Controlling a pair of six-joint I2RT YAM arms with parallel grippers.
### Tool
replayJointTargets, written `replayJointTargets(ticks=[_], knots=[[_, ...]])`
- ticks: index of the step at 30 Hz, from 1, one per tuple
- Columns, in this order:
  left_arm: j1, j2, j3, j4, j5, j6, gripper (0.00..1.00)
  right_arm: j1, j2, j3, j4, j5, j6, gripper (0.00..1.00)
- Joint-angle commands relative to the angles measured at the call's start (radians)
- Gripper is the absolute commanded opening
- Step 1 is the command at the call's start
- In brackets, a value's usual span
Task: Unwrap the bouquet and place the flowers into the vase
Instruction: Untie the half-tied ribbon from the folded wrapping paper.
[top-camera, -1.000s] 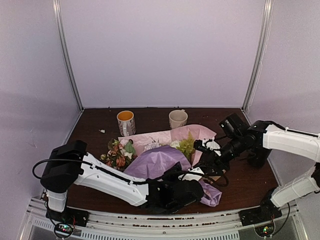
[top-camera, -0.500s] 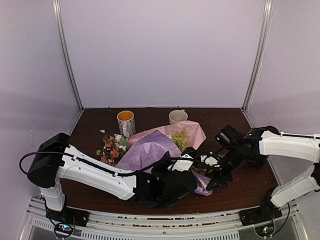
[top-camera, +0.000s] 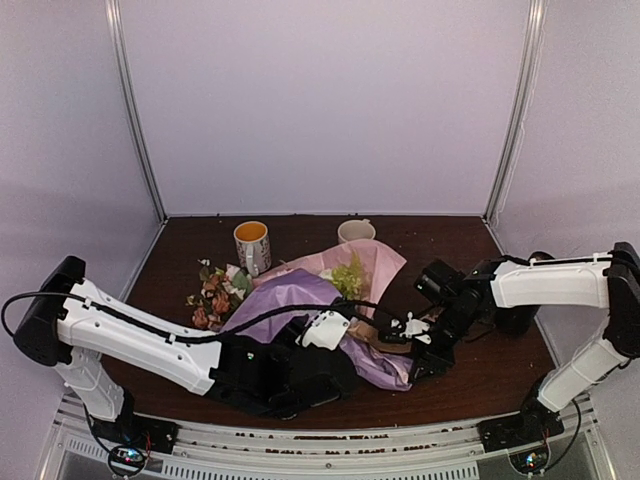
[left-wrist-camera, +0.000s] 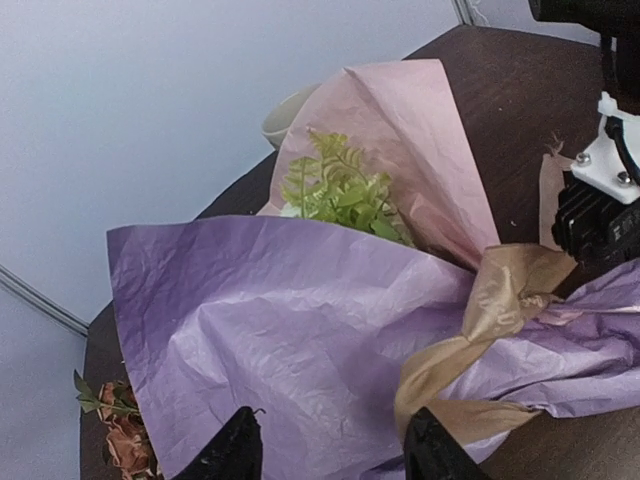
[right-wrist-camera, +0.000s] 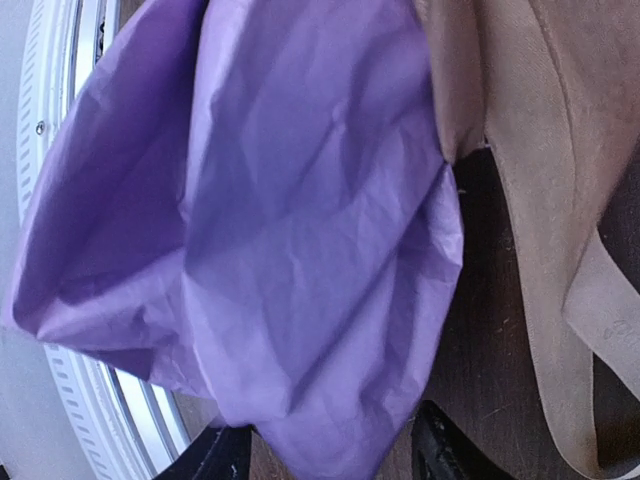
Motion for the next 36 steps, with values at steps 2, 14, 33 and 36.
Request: replayJointTargets(ticks=[2, 14, 33, 36], knots=[[-0.014, -0.088, -0.069, 0.019, 0.273, 0.068, 0.48, 0.004, 0.007, 0.022, 0.006, 0.023, 0.017, 0.55], [0.078, -0.136, -0.165, 0.213, 0.854, 0.154, 0.44, 0.003, -0.023, 0.021, -0.012, 0.0, 0.005, 0.56], [0.203, 0.195, 0.151, 0.155, 1.04, 0.346, 0.14, 0.003, -0.009, 0.024, -0.015, 0.0, 0.006, 0.55], [0.203, 0.148, 0.128, 0.159, 1.018, 0.356, 0.0, -0.001, 0.003, 0.026, -0.017, -0.004, 0.009, 0.54]])
